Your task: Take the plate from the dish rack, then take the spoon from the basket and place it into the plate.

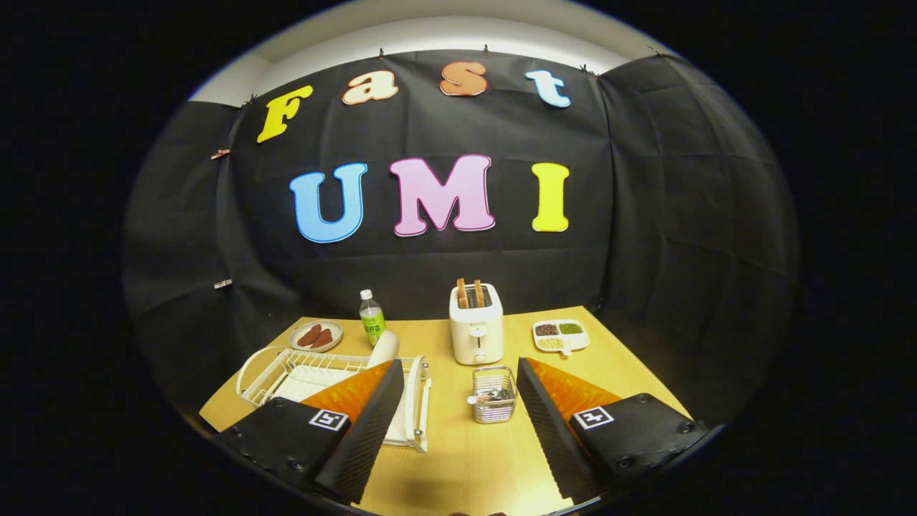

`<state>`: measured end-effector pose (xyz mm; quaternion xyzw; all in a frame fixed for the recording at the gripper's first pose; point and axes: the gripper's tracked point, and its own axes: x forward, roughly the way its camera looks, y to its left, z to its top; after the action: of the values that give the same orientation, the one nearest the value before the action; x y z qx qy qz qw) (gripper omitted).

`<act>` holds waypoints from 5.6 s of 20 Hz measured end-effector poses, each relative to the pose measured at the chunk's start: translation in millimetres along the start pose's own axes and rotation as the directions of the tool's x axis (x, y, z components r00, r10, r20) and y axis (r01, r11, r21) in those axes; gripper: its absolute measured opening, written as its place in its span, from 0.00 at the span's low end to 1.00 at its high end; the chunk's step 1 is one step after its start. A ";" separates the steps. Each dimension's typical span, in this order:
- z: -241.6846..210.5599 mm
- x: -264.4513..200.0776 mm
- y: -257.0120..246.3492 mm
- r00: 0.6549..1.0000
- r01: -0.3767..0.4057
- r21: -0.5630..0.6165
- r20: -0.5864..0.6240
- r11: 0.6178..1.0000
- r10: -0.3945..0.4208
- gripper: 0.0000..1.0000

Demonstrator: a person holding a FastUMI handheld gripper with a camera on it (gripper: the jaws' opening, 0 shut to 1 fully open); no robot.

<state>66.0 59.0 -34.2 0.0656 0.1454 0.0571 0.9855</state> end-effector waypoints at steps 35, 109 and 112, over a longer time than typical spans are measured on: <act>-100.0 172.6 113.1 0.813 -0.007 -0.062 -0.582 0.998 -0.030 0.28; -165.4 73.1 -73.1 0.862 -0.414 -0.025 -0.332 0.910 0.383 0.99; -146.8 88.6 -50.8 0.868 -0.469 -0.147 -0.259 0.871 0.424 0.98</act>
<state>111.8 37.1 -205.7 -0.0112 0.2268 0.3059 0.9246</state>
